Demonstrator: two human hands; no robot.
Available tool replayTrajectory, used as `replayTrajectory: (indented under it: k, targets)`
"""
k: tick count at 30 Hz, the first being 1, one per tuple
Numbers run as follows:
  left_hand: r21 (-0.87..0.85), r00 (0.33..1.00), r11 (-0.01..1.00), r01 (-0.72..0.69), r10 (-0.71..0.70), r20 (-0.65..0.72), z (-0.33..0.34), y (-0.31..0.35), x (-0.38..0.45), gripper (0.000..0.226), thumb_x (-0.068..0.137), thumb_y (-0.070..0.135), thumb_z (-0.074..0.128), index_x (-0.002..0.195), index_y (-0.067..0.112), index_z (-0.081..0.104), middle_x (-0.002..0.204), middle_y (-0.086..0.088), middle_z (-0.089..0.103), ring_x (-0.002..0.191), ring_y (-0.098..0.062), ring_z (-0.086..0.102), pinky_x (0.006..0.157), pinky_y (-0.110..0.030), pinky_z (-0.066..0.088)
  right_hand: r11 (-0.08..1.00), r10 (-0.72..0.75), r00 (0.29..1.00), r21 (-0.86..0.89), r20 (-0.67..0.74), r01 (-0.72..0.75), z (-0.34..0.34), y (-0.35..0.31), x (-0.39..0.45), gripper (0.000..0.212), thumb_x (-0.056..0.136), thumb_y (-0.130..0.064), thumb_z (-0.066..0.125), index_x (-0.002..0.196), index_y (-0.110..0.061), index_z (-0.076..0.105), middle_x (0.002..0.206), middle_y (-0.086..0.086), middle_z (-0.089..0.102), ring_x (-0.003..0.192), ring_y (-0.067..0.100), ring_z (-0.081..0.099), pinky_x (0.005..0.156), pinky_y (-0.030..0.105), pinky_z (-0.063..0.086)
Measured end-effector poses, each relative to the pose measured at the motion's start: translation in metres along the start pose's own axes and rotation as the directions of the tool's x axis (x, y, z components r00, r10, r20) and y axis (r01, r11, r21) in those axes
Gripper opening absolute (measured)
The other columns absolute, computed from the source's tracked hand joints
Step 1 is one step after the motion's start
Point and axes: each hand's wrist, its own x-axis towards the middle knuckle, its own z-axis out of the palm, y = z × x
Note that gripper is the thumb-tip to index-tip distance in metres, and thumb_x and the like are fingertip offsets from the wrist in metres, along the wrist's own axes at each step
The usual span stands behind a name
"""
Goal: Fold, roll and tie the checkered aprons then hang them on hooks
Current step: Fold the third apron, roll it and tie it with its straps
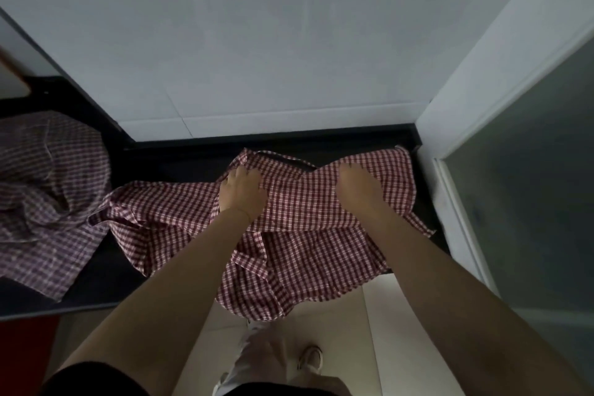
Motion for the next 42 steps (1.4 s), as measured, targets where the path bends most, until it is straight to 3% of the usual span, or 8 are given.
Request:
replayTrajectory:
  k: [4,7,11,19,23,27,30,42]
  targets:
    - [-0.028,0.969,0.999,0.045,-0.037,0.246,0.008,-0.011,0.014,0.027,0.102,0.037,0.04,0.103,0.02,0.06,0.11,-0.002,0.065,0.099,-0.02,0.058,0.098,-0.039,0.043,0.982,-0.185,0.982,0.026,-0.043,0.186,0.019,-0.007,0.023,0.045,0.1,-0.015,0.051,0.143,-0.012,0.042,0.148,0.011,0.043,0.135,0.027,0.041,0.106,0.045,0.042]
    - [-0.011,0.952,0.994,0.105,-0.097,0.29,0.009,-0.012,0.025,0.039,0.105,0.034,0.035,0.091,0.012,0.064,0.099,-0.006,0.067,0.087,-0.02,0.06,0.082,-0.036,0.051,0.978,-0.208,0.975,0.005,0.075,0.208,0.028,-0.012,0.031,0.031,0.106,-0.029,0.039,0.127,-0.014,0.057,0.126,0.007,0.062,0.115,0.025,0.057,0.098,0.044,0.037]
    - [0.015,0.957,0.996,0.086,-0.087,0.276,0.011,-0.007,0.042,0.024,0.1,0.021,0.044,0.116,0.015,0.061,0.116,-0.006,0.064,0.1,-0.024,0.062,0.089,-0.039,0.053,0.988,-0.153,0.978,0.025,0.14,0.151,0.033,-0.011,0.038,0.028,0.105,-0.034,0.043,0.111,-0.012,0.06,0.1,0.006,0.067,0.085,0.021,0.063,0.075,0.033,0.047]
    - [-0.067,0.894,0.994,-0.084,0.105,0.436,0.043,0.012,0.07,0.054,0.102,0.024,0.045,0.152,0.034,0.027,0.144,-0.014,0.045,0.118,-0.029,0.055,0.098,-0.042,0.049,1.0,-0.024,0.969,-0.009,0.245,0.028,0.051,-0.014,0.044,0.041,0.097,-0.048,0.055,0.123,-0.015,0.053,0.108,0.005,0.065,0.093,0.022,0.064,0.073,0.034,0.048]
    - [-0.044,0.912,0.995,-0.093,0.103,0.398,0.041,0.017,0.073,0.018,0.1,0.027,0.05,0.116,0.021,0.057,0.103,-0.003,0.063,0.086,-0.017,0.059,0.083,-0.036,0.054,0.997,-0.021,0.967,-0.067,0.253,0.039,0.054,-0.026,0.049,0.039,0.096,-0.047,0.058,0.121,-0.017,0.058,0.1,0.002,0.062,0.081,0.016,0.056,0.069,0.03,0.045]
    - [-0.205,0.986,0.979,-0.009,0.043,0.163,0.034,0.019,0.073,0.014,0.103,0.027,0.042,0.104,0.018,0.053,0.085,-0.001,0.06,0.072,-0.017,0.054,0.065,-0.033,0.042,0.996,-0.082,0.961,0.048,0.265,0.072,0.051,-0.03,0.05,0.037,0.099,-0.024,0.056,0.135,-0.02,0.048,0.111,0.005,0.064,0.091,0.02,0.062,0.076,0.034,0.05]
    - [-0.405,0.998,0.914,0.039,-0.06,-0.038,0.012,0.024,0.075,0.01,0.104,0.022,0.039,0.103,0.015,0.046,0.072,0.0,0.055,0.062,-0.018,0.05,0.052,-0.031,0.031,0.999,-0.014,0.954,0.037,0.301,0.004,0.038,-0.022,0.052,0.014,0.099,-0.025,0.054,0.109,-0.017,0.061,0.101,0.002,0.064,0.086,0.019,0.062,0.075,0.034,0.049]
    - [-0.657,0.931,0.752,-0.051,-0.202,-0.303,-0.094,0.052,0.073,0.006,0.102,0.024,0.046,0.103,0.018,0.048,0.077,-0.007,0.068,0.064,-0.026,0.063,0.051,-0.034,0.046,0.846,0.054,0.972,0.508,0.228,-0.166,-0.138,-0.024,0.054,0.023,0.085,-0.021,0.066,0.066,-0.011,0.058,0.06,0.005,0.056,0.04,0.014,0.047,0.04,0.018,0.034]
